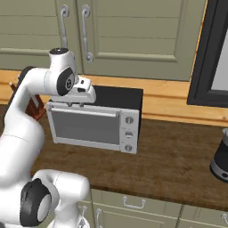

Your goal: Navigate to the stand mixer.

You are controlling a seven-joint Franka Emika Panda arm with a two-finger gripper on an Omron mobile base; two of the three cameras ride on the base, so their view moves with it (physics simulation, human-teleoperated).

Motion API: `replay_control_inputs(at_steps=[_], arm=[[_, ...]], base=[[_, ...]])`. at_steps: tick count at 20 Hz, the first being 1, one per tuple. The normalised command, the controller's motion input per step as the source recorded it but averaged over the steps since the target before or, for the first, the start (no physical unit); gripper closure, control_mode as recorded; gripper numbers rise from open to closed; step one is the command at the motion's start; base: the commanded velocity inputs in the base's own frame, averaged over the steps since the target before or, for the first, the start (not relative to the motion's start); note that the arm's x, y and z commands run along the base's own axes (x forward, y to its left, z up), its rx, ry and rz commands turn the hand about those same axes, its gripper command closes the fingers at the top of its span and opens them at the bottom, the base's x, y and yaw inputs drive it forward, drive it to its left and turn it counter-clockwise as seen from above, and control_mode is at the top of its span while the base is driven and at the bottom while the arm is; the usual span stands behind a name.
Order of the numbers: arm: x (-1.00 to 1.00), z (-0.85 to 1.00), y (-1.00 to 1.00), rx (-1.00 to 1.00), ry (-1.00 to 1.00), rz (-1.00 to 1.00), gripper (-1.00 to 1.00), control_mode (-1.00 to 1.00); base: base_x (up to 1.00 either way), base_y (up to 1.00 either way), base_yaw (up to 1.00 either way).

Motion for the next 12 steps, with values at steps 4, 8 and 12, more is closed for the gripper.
replay_control_inputs(at_steps=[4,8,12], arm=[[-0.52,0.0,0.01,0.0,0.01,0.0,-1.0,-1.0],[-1.0,0.0,-0.01,0.0,-0.06,-0.01,-1.0,-1.0],[-1.0,0.0,0.0,0.0,-0.11,-0.02,-1.0,-1.0]], base=[[0.0,0.0,0.0],[0.0,0.0,0.0],[0.0,0.0,0.0]])
